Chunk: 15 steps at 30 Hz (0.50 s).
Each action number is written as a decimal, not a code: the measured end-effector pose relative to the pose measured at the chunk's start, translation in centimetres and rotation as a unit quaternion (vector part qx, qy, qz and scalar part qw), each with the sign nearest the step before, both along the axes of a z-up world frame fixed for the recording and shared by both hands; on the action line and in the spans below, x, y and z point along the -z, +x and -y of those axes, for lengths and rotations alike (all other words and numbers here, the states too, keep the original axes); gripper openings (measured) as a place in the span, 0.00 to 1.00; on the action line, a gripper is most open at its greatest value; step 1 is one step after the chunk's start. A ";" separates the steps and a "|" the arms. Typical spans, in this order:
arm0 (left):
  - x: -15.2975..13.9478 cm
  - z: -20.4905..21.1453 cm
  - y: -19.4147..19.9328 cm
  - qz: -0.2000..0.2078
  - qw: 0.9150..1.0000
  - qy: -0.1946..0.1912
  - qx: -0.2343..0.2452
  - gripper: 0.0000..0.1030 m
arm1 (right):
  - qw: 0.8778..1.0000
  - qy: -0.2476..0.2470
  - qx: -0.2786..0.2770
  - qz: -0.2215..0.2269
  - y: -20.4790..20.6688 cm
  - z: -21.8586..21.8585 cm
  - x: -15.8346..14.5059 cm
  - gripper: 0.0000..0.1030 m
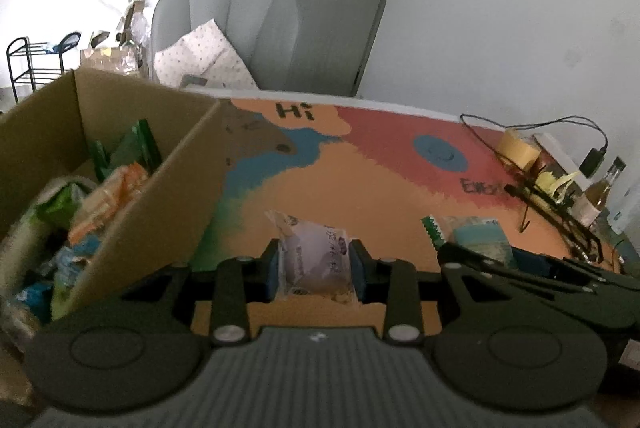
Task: Organize snacks
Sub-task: 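Carry the pink pack and rice-cracker pack over the box with both tools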
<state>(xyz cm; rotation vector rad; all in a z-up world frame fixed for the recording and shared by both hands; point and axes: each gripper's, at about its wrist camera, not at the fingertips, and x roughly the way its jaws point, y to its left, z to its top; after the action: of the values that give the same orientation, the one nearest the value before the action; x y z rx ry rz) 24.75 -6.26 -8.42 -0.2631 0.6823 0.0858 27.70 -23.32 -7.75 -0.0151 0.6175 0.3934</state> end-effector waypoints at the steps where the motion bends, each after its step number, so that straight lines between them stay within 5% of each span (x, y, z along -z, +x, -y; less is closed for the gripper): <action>1: -0.3 0.0 -0.2 0.003 1.000 0.000 0.000 0.33 | 1.000 0.003 -0.001 0.003 -0.2 0.0 -0.3 0.52; 15: -3.8 -1.3 -2.4 0.041 0.999 0.005 -0.006 0.33 | 0.999 0.027 -0.009 0.030 -2.3 -0.8 -3.7 0.52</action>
<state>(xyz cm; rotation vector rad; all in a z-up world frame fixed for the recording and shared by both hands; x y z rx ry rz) 22.31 -4.93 -4.62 -0.2593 0.5993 0.0899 25.42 -22.53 -4.05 0.0195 0.5476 0.4265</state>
